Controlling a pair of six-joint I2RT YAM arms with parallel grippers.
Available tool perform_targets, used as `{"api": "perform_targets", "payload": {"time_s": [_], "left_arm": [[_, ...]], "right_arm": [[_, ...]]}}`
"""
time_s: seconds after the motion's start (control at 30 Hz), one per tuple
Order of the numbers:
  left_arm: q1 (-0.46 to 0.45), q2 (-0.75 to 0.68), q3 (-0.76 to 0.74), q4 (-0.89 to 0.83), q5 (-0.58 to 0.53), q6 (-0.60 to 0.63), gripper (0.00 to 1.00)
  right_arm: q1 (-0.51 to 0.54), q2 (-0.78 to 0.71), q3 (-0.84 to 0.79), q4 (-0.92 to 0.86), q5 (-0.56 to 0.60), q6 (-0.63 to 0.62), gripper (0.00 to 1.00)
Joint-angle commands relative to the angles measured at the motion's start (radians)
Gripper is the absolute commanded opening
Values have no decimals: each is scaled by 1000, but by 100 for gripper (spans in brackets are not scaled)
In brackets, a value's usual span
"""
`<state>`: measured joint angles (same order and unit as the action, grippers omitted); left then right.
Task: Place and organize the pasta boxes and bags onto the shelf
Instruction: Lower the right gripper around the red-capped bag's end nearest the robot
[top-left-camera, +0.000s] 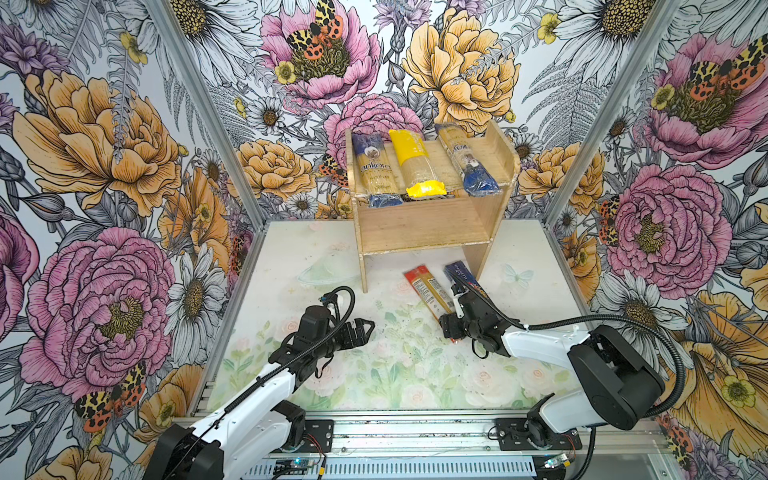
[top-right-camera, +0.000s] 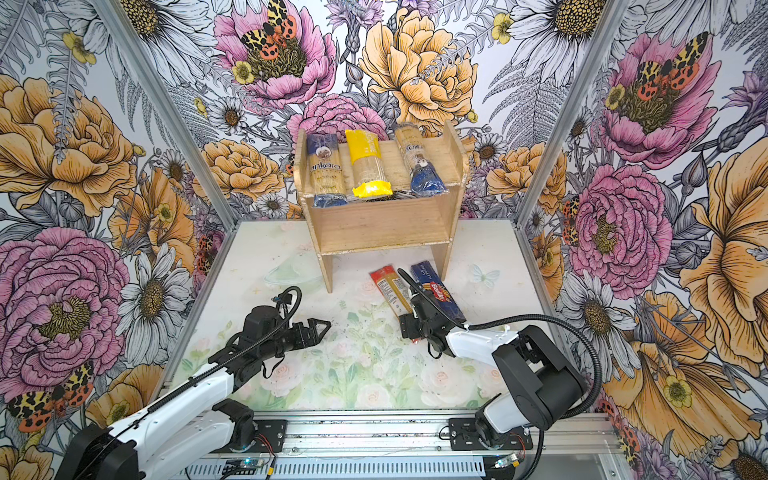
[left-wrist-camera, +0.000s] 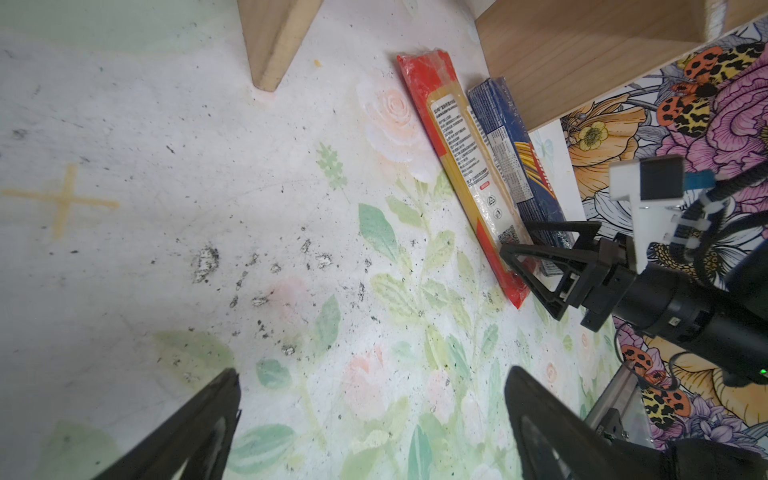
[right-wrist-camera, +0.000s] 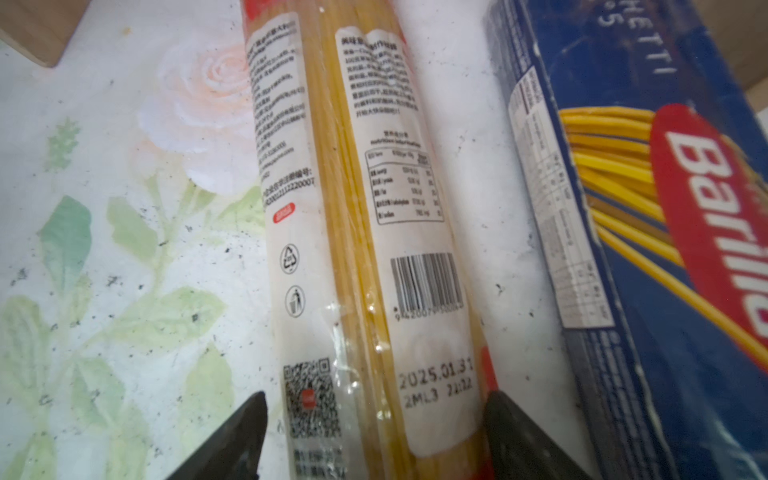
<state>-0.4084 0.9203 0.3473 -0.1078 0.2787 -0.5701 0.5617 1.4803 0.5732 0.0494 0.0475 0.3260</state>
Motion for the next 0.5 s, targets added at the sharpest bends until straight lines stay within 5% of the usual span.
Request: {"api": "perform_targets", "payload": {"time_s": [0.0, 0.47], "left_arm": [[8, -13, 0, -3, -4, 16, 99], [10, -21, -1, -4, -1, 16, 99]], "right_arm": [[21, 27, -15, 65, -102, 27, 82], [78, -15, -47, 76, 9, 62, 81]]}}
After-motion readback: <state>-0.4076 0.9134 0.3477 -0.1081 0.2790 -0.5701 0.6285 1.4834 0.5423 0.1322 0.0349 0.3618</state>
